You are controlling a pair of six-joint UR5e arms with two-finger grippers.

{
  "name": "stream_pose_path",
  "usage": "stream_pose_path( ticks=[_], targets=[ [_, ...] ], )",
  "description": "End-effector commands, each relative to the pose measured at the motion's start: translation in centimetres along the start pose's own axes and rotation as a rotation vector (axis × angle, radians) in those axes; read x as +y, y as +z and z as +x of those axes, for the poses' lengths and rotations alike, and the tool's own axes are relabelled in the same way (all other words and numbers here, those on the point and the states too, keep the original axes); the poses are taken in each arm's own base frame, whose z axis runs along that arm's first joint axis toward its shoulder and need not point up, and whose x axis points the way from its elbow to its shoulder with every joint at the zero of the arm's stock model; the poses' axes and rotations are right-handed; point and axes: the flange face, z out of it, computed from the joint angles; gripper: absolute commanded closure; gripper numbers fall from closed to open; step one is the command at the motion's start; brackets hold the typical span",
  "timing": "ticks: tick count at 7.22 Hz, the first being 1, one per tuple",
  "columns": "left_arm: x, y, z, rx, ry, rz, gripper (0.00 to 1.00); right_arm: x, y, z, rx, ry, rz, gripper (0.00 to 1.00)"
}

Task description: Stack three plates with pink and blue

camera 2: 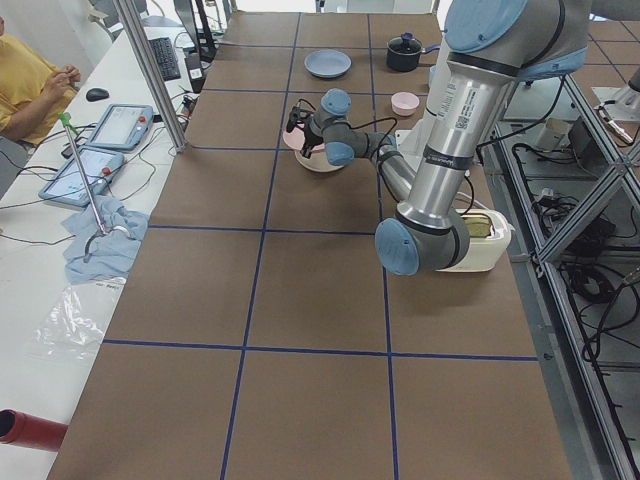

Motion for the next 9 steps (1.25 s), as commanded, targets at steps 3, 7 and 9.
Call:
stream_pose_path(
  ticks=[3, 7, 9],
  targets=[
    [2.9, 2.4, 0.7, -0.015, 0.018, -0.043, 1.00, 0.0, 0.0, 0.0, 0.000, 0.000, -0.001, 0.00],
    [2.3, 0.9, 1.2, 0.028, 0.037, -0.021, 0.00, 0.1, 0.1, 0.2, 0.001, 0.006, -0.005, 0.00],
    [-2.0, -1.6, -1.9, -0.004, 0.232, 0.041, 0.00, 1.2, 2.9, -0.2, 0.036, 0.100, -0.060, 0.00]
  ],
)
